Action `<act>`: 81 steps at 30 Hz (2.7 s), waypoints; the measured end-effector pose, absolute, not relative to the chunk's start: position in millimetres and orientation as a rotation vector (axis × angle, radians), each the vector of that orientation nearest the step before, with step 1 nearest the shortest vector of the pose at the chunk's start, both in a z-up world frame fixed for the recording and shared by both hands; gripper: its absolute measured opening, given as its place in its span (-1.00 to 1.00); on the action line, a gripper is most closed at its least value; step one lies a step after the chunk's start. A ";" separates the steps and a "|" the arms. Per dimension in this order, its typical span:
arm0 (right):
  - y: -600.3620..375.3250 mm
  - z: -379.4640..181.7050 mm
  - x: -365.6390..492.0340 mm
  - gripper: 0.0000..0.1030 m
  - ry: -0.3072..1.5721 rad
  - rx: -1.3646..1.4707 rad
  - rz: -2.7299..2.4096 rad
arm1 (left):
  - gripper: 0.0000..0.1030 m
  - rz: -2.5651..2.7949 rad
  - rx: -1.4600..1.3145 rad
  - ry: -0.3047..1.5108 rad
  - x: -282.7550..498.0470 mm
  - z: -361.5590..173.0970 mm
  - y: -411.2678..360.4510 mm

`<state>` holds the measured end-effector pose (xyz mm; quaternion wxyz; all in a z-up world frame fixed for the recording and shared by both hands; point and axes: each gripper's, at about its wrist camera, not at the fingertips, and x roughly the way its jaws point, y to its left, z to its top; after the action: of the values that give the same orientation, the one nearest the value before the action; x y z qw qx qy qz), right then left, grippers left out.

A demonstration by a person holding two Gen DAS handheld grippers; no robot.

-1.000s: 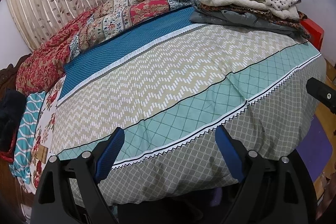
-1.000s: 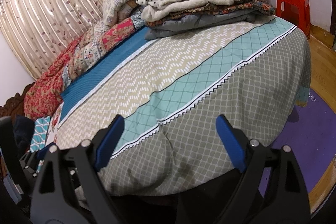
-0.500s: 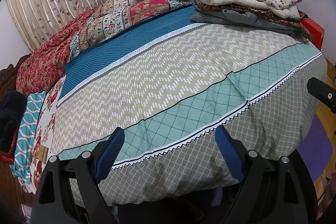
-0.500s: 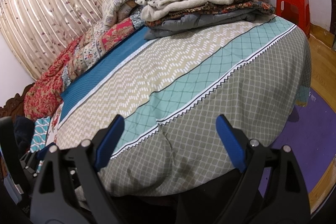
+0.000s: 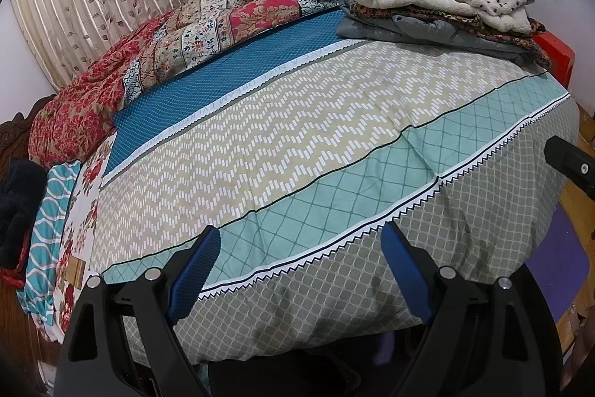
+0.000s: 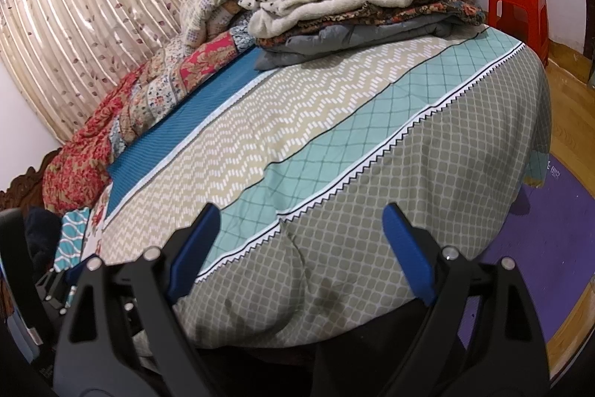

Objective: Fold large clothes

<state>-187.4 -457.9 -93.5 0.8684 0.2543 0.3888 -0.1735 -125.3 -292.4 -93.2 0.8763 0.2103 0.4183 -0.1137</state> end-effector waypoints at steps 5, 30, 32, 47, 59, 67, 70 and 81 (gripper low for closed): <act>-459.2 -93.9 -188.3 0.65 0.814 0.532 -0.362 | -0.72 -0.238 0.439 0.874 -125.9 -93.2 -291.0; -461.6 -94.9 -188.5 0.65 0.813 0.534 -0.360 | -0.72 -0.238 0.440 0.875 -125.1 -92.5 -292.8; -461.5 -94.9 -188.0 0.65 0.813 0.535 -0.360 | -0.72 -0.237 0.440 0.875 -124.8 -92.4 -293.3; -463.1 -95.4 -188.3 0.65 0.812 0.535 -0.358 | -0.72 -0.236 0.441 0.875 -124.3 -92.1 -293.8; -463.3 -95.3 -188.1 0.65 0.811 0.536 -0.359 | -0.72 -0.237 0.441 0.875 -124.2 -92.0 -293.7; -462.9 -95.5 -189.2 0.65 0.810 0.537 -0.359 | -0.72 -0.237 0.443 0.876 -124.7 -91.8 -292.0; -462.9 -95.5 -189.4 0.65 0.810 0.537 -0.359 | -0.72 -0.237 0.442 0.876 -124.2 -91.9 -293.3; -463.4 -95.7 -188.3 0.65 0.809 0.538 -0.359 | -0.72 -0.238 0.442 0.876 -124.1 -91.8 -293.0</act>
<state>-188.3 -463.4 -95.7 0.8688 0.2571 0.3869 -0.1715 -124.1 -293.0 -91.8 0.8752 0.2117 0.4197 -0.1139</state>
